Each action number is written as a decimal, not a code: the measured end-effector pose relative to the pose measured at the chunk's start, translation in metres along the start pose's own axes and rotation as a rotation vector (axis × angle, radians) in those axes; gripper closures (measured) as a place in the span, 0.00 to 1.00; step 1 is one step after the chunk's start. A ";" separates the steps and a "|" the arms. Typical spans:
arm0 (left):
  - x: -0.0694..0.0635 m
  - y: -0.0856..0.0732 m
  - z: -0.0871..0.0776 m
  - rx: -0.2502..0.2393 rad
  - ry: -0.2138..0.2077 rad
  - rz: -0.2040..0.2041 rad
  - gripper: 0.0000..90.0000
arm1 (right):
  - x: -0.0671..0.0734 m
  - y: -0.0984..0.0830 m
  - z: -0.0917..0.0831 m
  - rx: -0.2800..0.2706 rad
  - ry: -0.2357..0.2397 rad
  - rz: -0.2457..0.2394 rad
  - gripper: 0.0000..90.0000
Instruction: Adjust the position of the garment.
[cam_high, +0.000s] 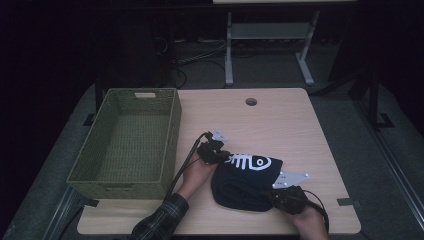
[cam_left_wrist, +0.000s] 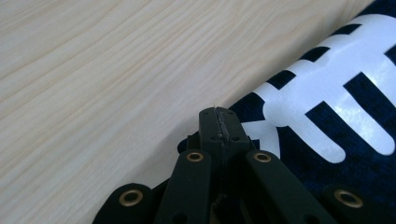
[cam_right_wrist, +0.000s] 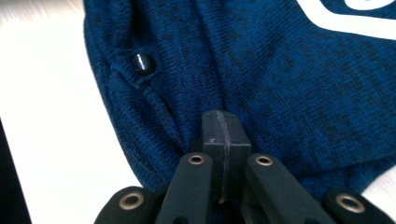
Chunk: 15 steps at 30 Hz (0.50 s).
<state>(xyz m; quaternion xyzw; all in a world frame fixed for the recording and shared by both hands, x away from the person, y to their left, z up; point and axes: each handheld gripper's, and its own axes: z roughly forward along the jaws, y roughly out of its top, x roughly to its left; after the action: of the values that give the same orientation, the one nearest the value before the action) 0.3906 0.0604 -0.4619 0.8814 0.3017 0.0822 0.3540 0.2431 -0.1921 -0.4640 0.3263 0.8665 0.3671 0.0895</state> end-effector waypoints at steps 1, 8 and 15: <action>-0.001 0.001 0.001 0.003 0.006 0.008 1.00 | 0.001 0.000 0.000 -0.002 0.003 -0.003 1.00; -0.005 0.005 -0.019 -0.051 -0.015 -0.010 1.00 | -0.002 0.006 -0.009 -0.049 0.020 0.003 1.00; -0.031 -0.002 -0.056 -0.119 -0.098 0.025 1.00 | -0.021 0.020 -0.023 -0.130 -0.019 0.033 1.00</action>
<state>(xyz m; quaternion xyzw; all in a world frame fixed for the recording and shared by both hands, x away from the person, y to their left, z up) 0.3447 0.0759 -0.4202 0.8656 0.2676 0.0613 0.4188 0.2610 -0.2081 -0.4356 0.3373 0.8344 0.4210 0.1127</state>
